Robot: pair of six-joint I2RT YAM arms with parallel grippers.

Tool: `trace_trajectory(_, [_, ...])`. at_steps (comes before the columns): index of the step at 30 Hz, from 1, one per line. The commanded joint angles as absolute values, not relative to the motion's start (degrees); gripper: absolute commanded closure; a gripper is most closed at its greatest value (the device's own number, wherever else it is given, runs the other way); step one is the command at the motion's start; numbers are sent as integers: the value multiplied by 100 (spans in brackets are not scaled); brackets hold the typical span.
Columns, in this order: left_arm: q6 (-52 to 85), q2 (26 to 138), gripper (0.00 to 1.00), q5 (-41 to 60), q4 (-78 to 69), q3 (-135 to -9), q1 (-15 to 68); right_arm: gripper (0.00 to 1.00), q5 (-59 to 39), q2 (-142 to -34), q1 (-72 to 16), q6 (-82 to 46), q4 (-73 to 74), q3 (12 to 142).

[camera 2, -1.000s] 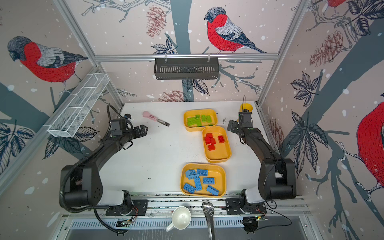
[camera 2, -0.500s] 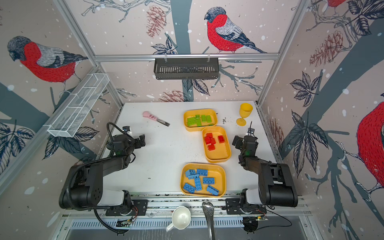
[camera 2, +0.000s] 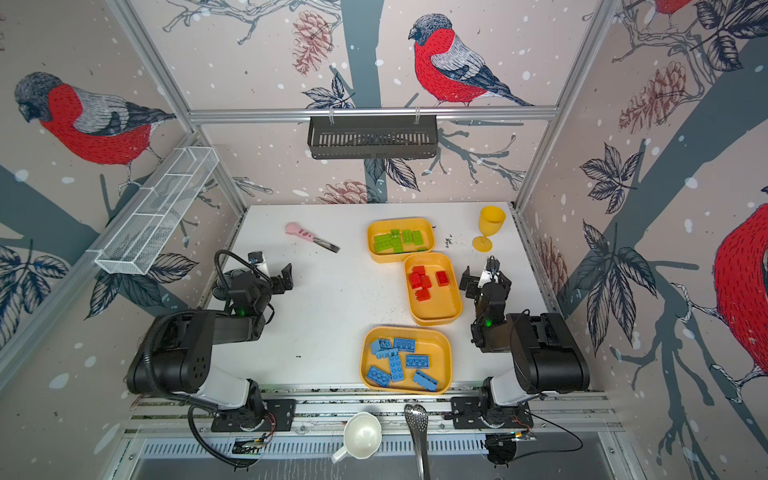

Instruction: Sort the legos into containers by color

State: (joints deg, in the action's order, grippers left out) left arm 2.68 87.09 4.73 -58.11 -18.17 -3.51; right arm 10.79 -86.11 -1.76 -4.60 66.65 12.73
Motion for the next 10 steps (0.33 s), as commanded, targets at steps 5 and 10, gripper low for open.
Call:
trace_trajectory(5, [59, 8835, 3, 436, -7284, -1394, -263, 1, 1165, -8631, -158, -483, 6898, 1336])
trace_trajectory(10, [54, 8842, 3, 439, -7287, -1382, -264, 1, 1068, -8631, -140, -464, 6886, 1345])
